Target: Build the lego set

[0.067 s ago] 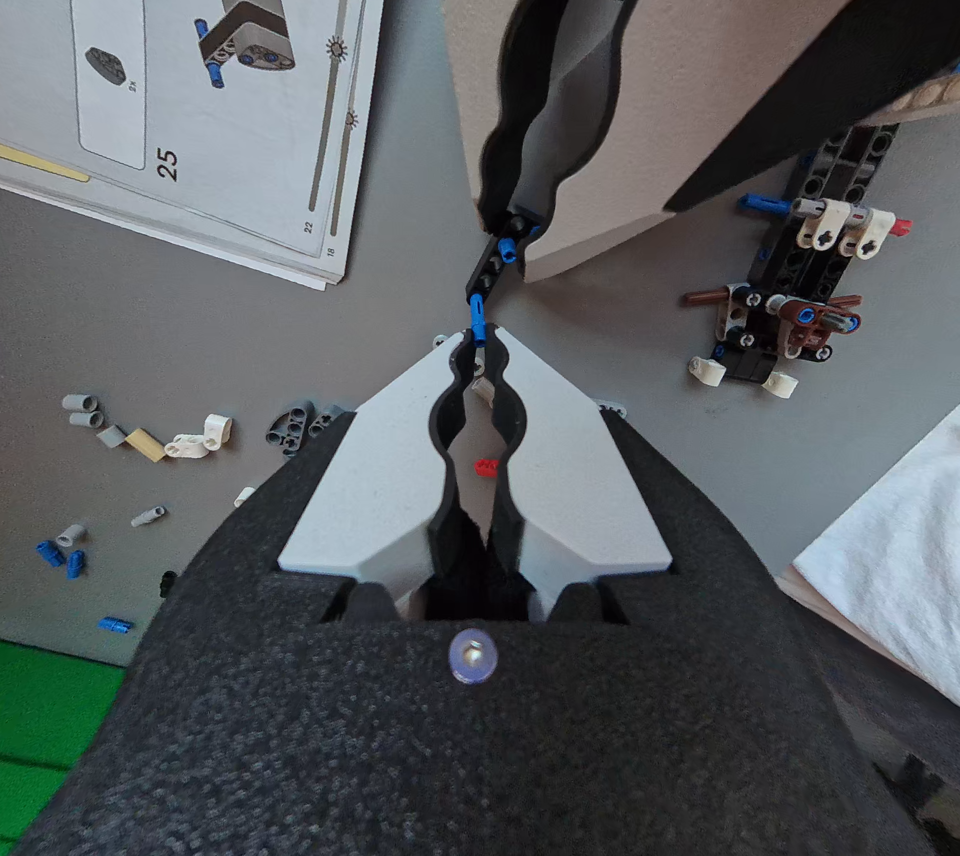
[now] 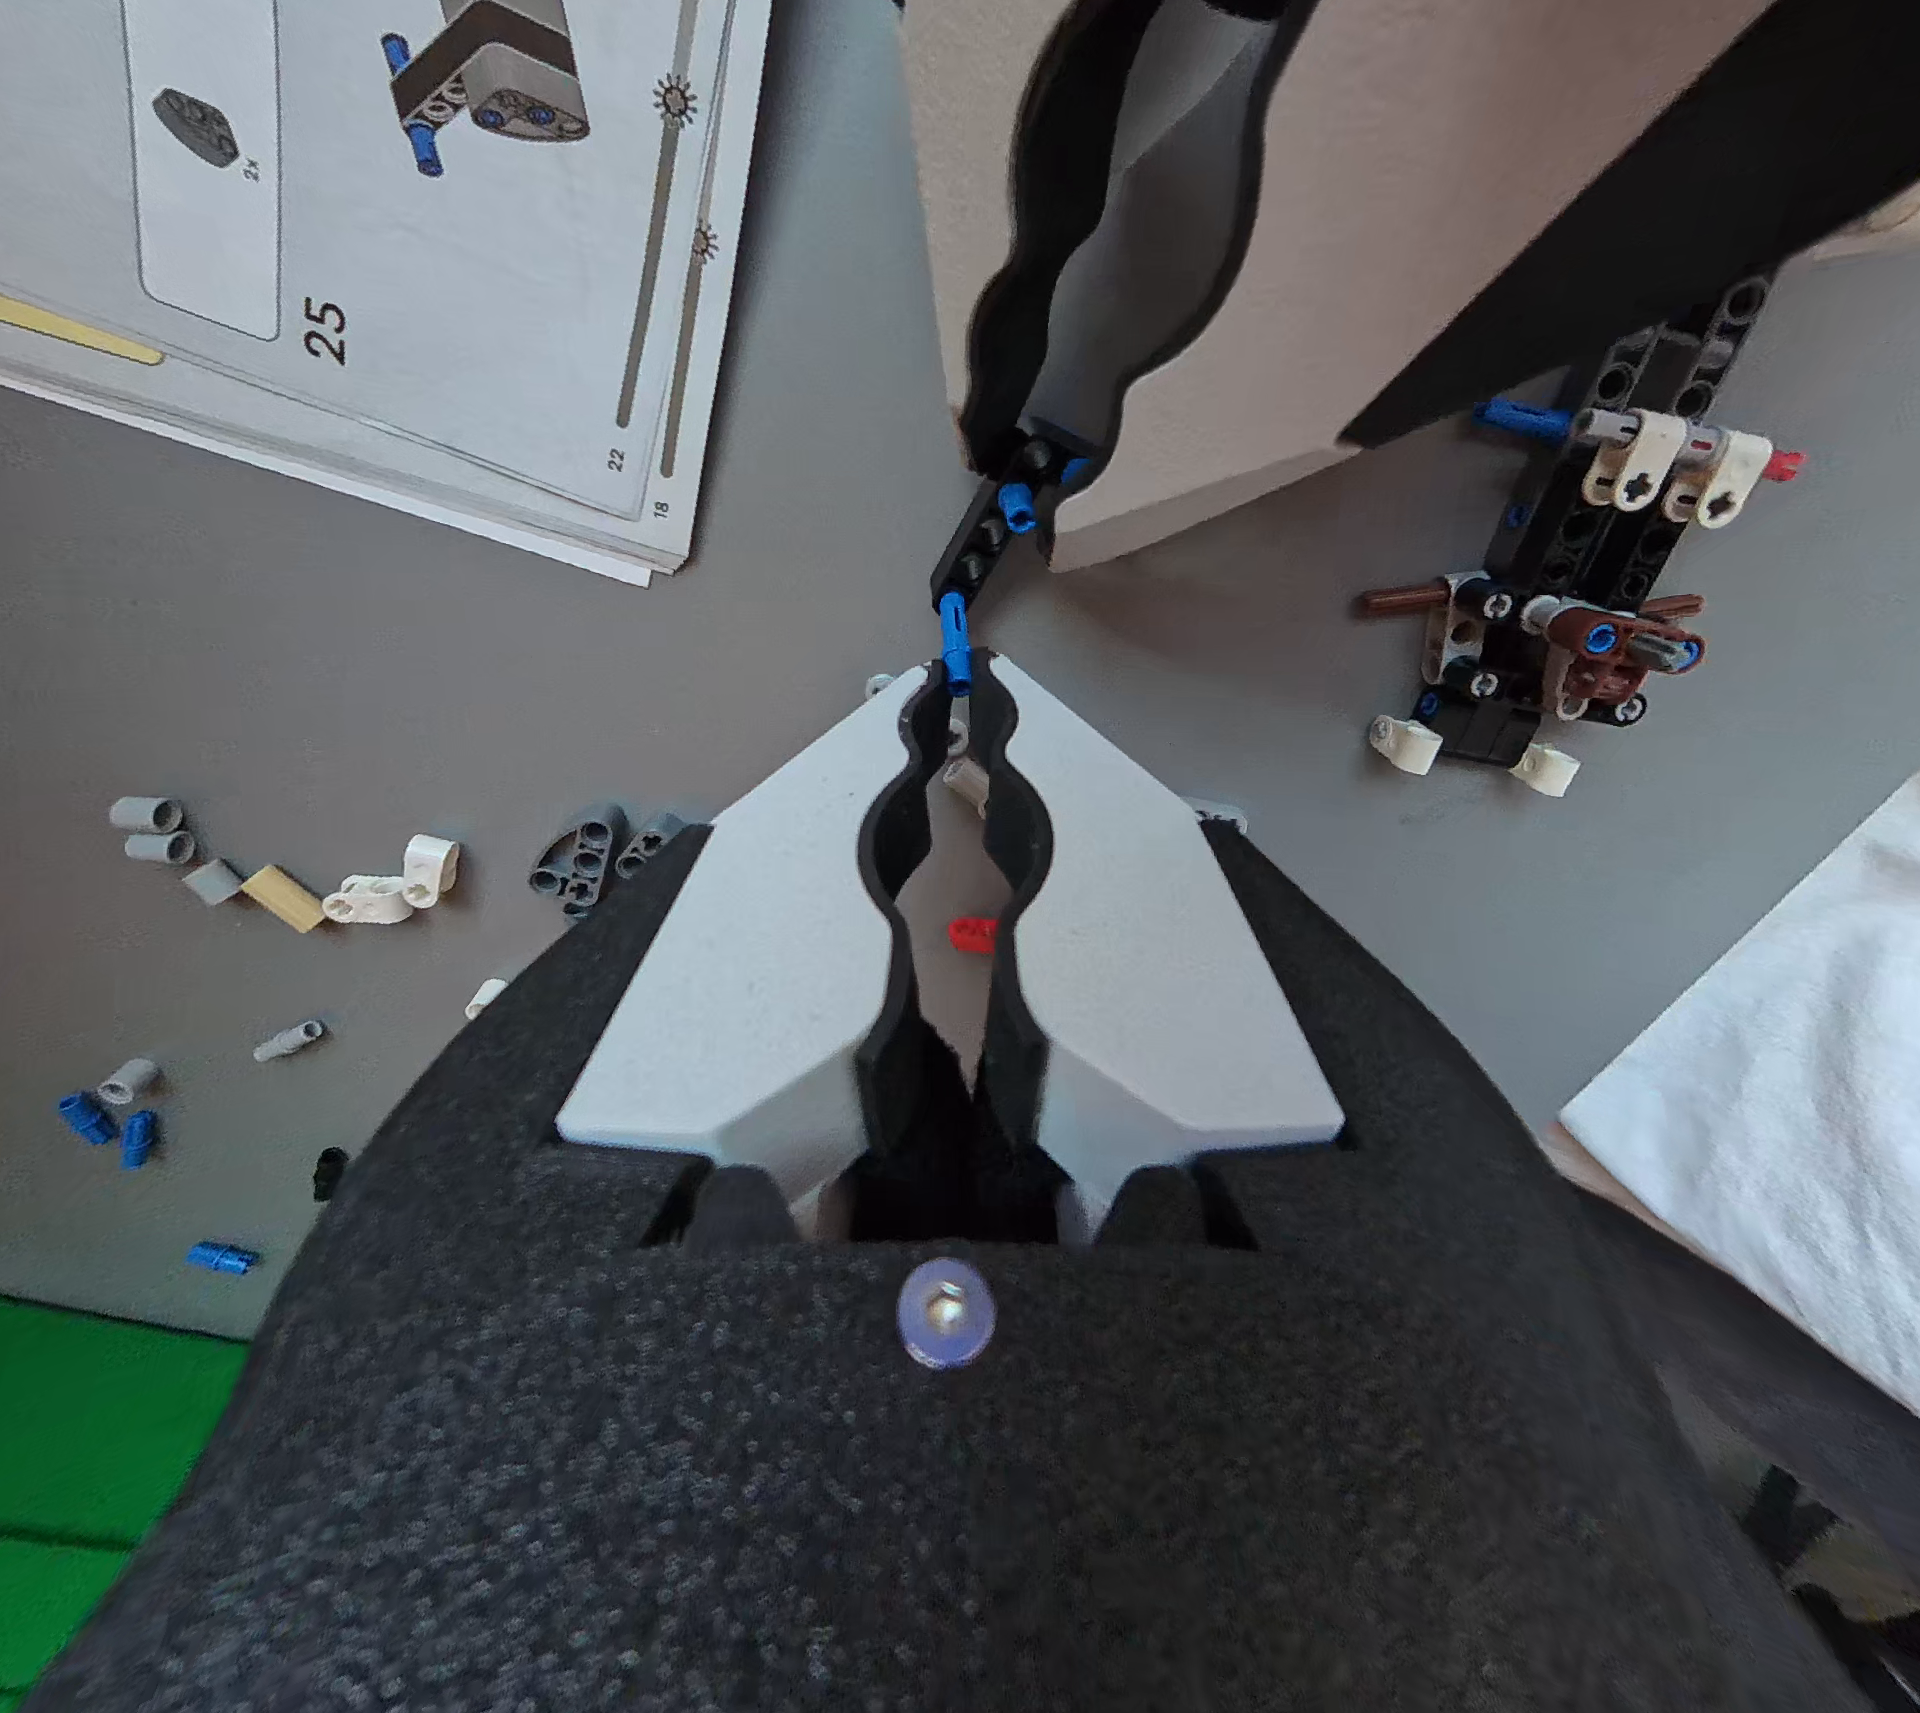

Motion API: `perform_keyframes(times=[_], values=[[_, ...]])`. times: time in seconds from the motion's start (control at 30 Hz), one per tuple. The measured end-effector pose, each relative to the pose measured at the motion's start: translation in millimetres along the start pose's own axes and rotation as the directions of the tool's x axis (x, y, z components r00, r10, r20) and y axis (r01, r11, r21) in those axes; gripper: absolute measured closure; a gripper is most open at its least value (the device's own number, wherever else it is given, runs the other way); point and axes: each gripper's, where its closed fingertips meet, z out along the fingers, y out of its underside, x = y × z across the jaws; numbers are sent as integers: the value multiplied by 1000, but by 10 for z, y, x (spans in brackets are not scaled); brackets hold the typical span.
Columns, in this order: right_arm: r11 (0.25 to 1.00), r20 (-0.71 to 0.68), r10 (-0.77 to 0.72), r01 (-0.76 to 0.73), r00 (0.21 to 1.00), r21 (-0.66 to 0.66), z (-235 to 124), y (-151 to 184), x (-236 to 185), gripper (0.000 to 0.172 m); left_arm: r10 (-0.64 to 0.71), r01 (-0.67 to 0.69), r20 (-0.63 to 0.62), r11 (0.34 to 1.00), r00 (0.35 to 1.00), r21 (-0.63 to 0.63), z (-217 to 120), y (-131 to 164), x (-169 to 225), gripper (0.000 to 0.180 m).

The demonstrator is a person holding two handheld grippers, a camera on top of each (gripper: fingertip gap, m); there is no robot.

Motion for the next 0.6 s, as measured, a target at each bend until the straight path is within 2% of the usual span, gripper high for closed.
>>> perform_keyframes(times=[0.2,0.37,0.6], values=[[998,44,50,-51,998,25,-9,-12,15,155,-77,73,-84,996,993,-58,3,-28,-3,179],[995,51,83,-85,995,45,-8,-19,14,155,-170,163,-145,985,975,-57,41,-49,-2,179],[994,57,94,-96,994,43,-6,-18,13,155,-165,162,-117,986,979,-39,52,-62,-17,179]])
